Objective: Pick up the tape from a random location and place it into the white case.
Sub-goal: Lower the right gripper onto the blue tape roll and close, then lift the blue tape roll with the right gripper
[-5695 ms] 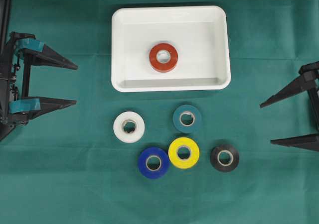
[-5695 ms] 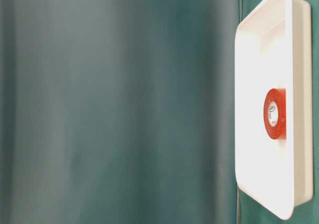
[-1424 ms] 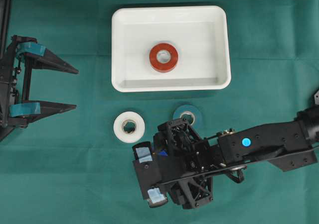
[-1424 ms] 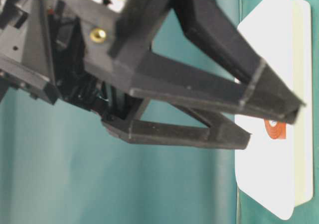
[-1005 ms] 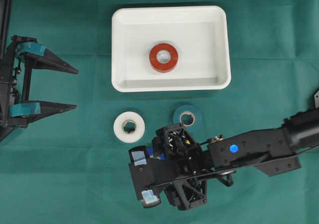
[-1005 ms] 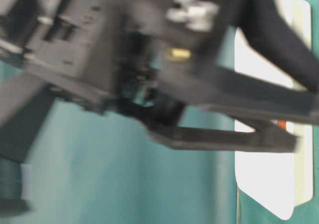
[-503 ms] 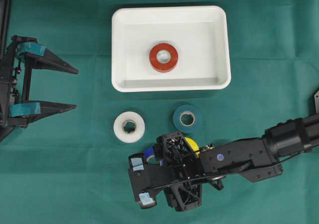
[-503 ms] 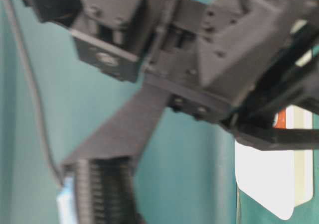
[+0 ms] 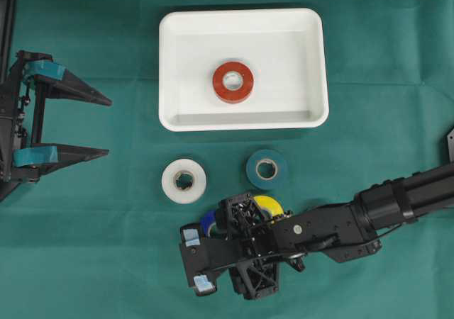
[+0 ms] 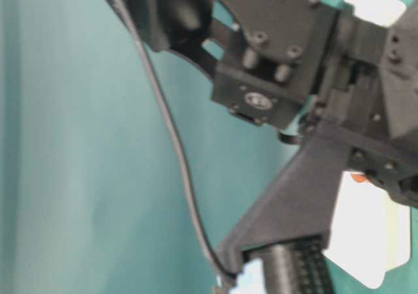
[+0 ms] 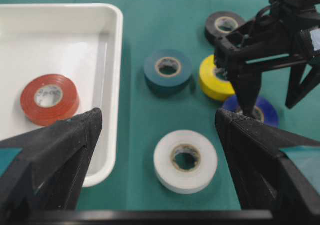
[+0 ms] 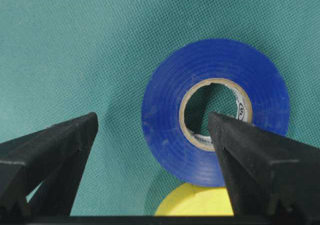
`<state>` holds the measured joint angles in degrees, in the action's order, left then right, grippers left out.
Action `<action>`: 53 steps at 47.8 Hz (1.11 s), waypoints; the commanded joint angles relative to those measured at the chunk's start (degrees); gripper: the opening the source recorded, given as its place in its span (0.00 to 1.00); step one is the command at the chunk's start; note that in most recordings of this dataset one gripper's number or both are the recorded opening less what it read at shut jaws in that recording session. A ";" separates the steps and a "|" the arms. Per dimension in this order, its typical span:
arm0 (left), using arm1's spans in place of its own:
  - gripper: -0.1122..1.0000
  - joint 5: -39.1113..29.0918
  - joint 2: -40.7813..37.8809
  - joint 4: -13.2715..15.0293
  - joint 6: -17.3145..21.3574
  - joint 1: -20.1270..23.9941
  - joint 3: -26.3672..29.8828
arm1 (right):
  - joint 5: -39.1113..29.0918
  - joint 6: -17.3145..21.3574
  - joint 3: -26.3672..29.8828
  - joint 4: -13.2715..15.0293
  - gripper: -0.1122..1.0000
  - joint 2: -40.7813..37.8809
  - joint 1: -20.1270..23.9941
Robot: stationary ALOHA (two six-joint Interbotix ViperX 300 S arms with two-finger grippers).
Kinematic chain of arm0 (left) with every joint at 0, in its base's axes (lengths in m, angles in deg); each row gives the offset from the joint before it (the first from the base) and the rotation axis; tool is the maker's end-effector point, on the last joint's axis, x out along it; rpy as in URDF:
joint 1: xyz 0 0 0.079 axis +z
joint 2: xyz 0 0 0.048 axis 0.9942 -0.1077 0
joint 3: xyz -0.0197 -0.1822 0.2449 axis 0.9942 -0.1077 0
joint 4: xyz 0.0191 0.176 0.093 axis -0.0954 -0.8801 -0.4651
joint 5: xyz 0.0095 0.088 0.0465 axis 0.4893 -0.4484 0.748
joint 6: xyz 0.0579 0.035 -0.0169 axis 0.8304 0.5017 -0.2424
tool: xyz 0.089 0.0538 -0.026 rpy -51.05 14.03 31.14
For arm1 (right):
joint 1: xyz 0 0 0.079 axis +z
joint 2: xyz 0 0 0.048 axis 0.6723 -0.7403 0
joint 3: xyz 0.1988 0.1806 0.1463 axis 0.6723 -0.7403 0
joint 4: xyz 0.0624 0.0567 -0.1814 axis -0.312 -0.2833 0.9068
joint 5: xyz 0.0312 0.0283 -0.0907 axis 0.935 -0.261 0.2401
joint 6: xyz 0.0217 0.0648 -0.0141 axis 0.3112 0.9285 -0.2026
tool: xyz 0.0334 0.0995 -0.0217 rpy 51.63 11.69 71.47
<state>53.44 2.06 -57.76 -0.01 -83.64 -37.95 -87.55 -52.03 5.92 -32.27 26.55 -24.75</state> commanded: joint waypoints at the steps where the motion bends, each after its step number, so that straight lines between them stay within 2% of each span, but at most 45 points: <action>1: 0.96 0.26 -0.26 0.09 -0.09 -0.09 0.79 | 0.97 0.09 0.53 0.09 0.93 0.62 -0.18; 27: 0.96 0.26 -0.26 0.09 -0.09 -0.09 0.79 | 0.79 0.09 0.53 0.09 0.92 0.35 -0.35; 37: 0.96 0.18 -0.26 0.09 -0.09 -0.09 0.79 | 0.97 0.09 0.53 0.09 0.88 0.35 -0.35; 41: 0.96 0.18 -0.26 0.09 -0.09 -0.09 0.79 | 0.97 0.09 0.53 0.18 0.79 0.35 -0.35; 49: 0.96 0.18 -0.26 0.09 -0.09 -0.09 0.79 | 0.97 0.09 0.62 0.18 0.44 0.35 -0.62; 53: 0.96 0.18 -0.26 0.09 -0.09 -0.09 0.70 | 1.05 0.00 0.70 0.18 0.42 0.35 -0.62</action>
<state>53.35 2.06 -57.76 -0.01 -83.55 -37.95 -86.84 -52.03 6.01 -32.10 25.93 -25.46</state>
